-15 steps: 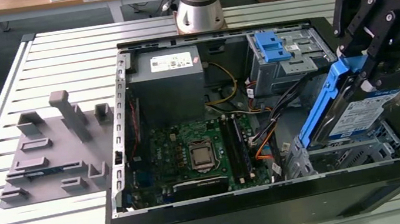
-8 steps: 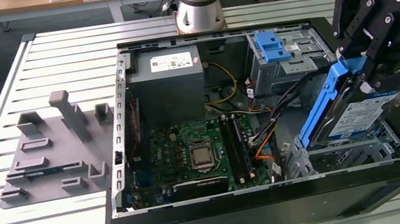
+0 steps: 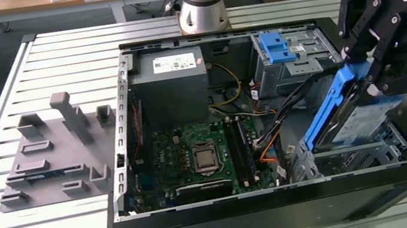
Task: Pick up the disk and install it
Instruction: 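Insert the disk into the insertion slot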
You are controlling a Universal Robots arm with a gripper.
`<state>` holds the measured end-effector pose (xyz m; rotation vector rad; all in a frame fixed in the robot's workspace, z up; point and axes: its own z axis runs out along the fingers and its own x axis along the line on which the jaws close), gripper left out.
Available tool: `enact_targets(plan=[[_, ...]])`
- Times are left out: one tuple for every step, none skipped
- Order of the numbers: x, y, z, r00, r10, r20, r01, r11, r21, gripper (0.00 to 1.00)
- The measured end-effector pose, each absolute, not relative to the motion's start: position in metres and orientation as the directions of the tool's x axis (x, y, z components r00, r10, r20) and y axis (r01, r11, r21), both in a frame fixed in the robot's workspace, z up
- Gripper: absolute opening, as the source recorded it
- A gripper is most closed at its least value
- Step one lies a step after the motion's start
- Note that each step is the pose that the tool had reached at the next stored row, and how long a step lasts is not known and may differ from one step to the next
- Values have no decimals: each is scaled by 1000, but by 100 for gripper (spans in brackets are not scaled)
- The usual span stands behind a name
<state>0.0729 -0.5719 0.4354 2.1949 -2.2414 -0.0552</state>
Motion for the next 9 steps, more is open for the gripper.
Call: enact_targets(plan=[[73,-572,435,-21,-1000,-22,-999,21,28,38],[73,-572,435,-21,-1000,-22,-999,21,28,38],[73,-572,435,-21,-1000,-22,-999,21,28,44],[73,-572,433,-21,-1000,-22,-999,21,28,44],[73,-572,432,-21,-1000,-22,-999,21,27,44],[73,-572,430,-21,-1000,-22,-999,21,27,44],[73,-572,428,-21,-1000,-22,-999,21,27,44],[73,-572,426,-21,-1000,-22,-999,21,27,44],[73,-572,425,-21,-1000,-22,-999,21,27,43]])
